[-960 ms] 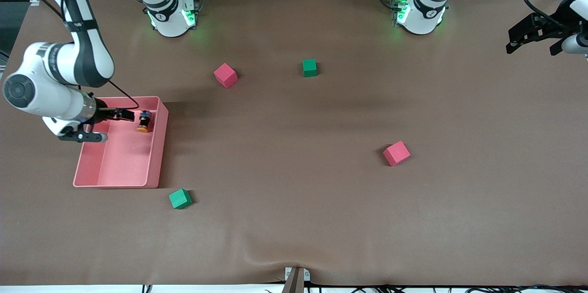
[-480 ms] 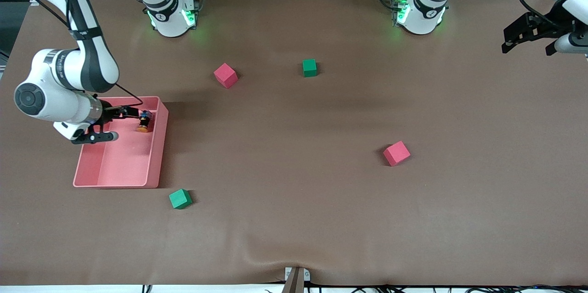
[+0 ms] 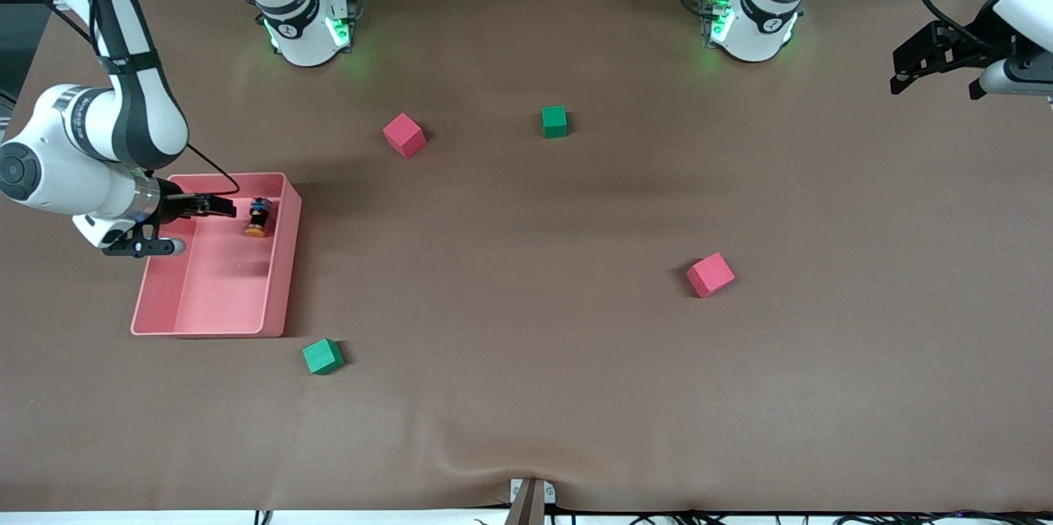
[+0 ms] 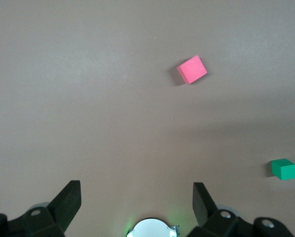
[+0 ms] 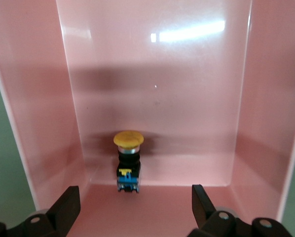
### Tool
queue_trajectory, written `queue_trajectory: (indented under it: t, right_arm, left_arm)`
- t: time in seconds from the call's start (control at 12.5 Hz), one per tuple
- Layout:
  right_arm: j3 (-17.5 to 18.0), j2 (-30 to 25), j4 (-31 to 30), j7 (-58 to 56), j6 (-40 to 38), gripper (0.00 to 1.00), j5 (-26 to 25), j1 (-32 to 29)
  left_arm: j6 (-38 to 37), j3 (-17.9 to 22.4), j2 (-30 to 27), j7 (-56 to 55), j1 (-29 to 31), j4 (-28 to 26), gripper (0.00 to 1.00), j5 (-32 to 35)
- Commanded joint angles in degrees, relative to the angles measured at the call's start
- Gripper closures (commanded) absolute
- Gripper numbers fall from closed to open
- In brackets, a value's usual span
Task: Place and upright button with both arms
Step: 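Lower the right gripper and close it on the button's blue base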
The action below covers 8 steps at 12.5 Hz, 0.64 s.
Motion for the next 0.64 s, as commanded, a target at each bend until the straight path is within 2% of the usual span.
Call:
queue_trajectory:
  t: [0.0,0.56]
  right_arm:
    - [0.4,-0.3,-6.5,1.3,9.6,0.00,1.6,1.5]
    - [0.4,4.5,-8.4,1.3,12.7,0.00,1.6,1.4]
  left_arm:
    - [-1.6,-0.4,0.2,-0.3,0.2,1.3,0.00,0.8]
    - [-2.0,-0.4,-0.2,-0.3,0.5,1.3,0.00,0.7]
